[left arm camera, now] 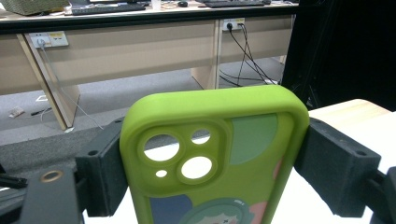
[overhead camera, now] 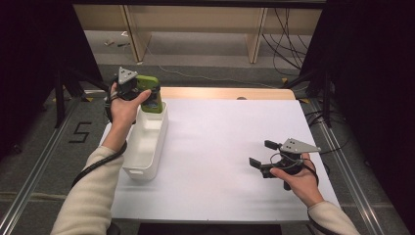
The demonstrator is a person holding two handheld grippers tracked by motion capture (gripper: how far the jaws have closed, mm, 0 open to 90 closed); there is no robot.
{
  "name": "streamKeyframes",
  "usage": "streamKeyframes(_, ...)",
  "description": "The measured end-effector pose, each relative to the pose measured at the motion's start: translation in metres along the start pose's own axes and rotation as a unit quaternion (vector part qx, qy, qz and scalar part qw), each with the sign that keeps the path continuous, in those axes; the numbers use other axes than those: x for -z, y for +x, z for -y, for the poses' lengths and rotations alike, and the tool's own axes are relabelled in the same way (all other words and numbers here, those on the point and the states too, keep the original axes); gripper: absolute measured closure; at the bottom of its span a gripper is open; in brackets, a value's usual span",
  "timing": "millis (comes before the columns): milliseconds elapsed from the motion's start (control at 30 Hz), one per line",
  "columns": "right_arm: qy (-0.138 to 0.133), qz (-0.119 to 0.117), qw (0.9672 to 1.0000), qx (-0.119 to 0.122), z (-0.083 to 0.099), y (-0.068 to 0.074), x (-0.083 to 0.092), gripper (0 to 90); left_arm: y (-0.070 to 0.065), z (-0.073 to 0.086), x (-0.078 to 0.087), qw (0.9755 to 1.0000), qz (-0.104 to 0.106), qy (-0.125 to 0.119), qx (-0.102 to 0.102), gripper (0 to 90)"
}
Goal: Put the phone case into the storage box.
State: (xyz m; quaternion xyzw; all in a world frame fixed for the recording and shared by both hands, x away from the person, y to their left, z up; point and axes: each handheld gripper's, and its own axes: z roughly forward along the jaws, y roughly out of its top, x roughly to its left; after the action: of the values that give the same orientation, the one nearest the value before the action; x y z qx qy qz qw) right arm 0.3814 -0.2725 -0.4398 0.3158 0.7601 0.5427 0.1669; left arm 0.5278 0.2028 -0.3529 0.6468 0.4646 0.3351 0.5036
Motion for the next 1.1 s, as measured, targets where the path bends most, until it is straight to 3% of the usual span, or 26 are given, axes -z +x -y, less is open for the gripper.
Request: streamKeyframes(1100,0.000,0.000,1.0000,0.001,0.0000,-0.0001,0.0000,7.3,0.0013,0.0039,-0.0087,0.9999,-0.004,0.008,-0.006,17.0)
